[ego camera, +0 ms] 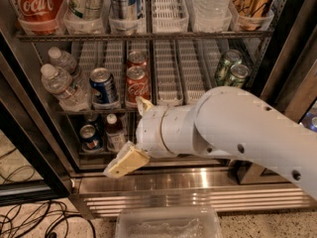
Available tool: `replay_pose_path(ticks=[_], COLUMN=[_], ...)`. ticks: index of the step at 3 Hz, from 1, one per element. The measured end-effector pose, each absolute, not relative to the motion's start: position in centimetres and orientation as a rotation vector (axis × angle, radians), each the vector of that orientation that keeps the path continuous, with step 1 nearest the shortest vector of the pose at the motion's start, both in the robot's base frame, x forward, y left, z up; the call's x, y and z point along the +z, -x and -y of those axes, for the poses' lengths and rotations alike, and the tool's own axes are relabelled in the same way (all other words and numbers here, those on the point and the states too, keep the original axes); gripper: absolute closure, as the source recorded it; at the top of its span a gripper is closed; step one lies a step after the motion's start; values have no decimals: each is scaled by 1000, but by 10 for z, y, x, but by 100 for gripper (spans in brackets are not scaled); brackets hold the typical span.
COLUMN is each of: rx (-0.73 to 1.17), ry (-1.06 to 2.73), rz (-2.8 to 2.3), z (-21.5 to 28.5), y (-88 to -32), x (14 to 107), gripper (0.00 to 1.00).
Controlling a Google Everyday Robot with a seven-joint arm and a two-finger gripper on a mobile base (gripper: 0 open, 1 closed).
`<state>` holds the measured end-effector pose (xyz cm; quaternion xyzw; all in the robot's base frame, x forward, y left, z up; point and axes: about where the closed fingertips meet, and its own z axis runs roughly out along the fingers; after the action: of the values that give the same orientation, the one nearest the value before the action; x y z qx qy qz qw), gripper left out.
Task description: Pick pepsi can from middle shelf of fridge
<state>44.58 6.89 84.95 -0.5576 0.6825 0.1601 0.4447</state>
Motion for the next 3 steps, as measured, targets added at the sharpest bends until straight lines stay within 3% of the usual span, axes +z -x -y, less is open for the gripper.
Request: replay_pose_path(ticks=[1,3], rx=[394,435], ry=[1377,1126], rz=[-1690,-1698], z=[-71,-125], y=[-445,-445], x=[850,810], gripper=[0,0])
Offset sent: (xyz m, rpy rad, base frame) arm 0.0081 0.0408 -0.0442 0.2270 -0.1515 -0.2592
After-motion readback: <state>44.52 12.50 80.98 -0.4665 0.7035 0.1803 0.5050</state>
